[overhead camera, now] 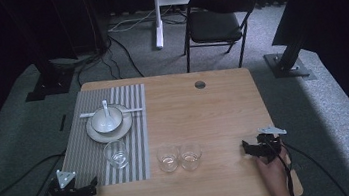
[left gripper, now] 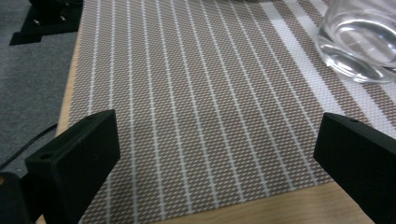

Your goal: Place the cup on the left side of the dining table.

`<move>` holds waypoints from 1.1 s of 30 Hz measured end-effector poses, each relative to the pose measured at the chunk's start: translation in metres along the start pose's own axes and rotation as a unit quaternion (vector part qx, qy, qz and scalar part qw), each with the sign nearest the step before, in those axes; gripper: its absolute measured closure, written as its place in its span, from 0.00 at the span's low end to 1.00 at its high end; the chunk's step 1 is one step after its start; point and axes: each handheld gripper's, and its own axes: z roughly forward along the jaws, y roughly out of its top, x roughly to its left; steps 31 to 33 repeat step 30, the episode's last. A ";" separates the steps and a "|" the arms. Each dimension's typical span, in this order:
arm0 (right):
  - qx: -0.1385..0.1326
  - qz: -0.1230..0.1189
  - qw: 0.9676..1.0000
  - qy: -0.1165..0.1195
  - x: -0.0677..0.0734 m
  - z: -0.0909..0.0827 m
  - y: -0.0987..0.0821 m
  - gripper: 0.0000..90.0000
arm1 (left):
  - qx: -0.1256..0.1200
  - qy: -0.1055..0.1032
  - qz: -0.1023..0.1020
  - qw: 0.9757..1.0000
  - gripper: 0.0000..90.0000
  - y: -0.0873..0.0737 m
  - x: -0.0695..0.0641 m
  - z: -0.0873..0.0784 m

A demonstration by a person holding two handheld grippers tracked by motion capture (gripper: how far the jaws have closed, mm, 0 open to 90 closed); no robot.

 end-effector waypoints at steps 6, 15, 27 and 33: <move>0.000 0.000 1.000 0.000 0.000 0.000 0.000 0.13 | -0.007 0.014 -0.011 1.000 0.01 -0.007 0.008 -0.005; 0.000 0.000 1.000 0.000 0.000 0.000 0.000 0.13 | -0.014 0.049 -0.020 0.998 0.01 -0.013 0.018 -0.008; 0.000 0.000 1.000 0.000 0.000 0.000 0.000 0.13 | -0.019 0.058 -0.022 0.998 0.01 -0.017 0.023 -0.010; 0.000 0.000 1.000 0.000 0.000 0.000 0.000 0.13 | -0.016 0.055 -0.021 0.998 0.01 -0.017 0.021 -0.008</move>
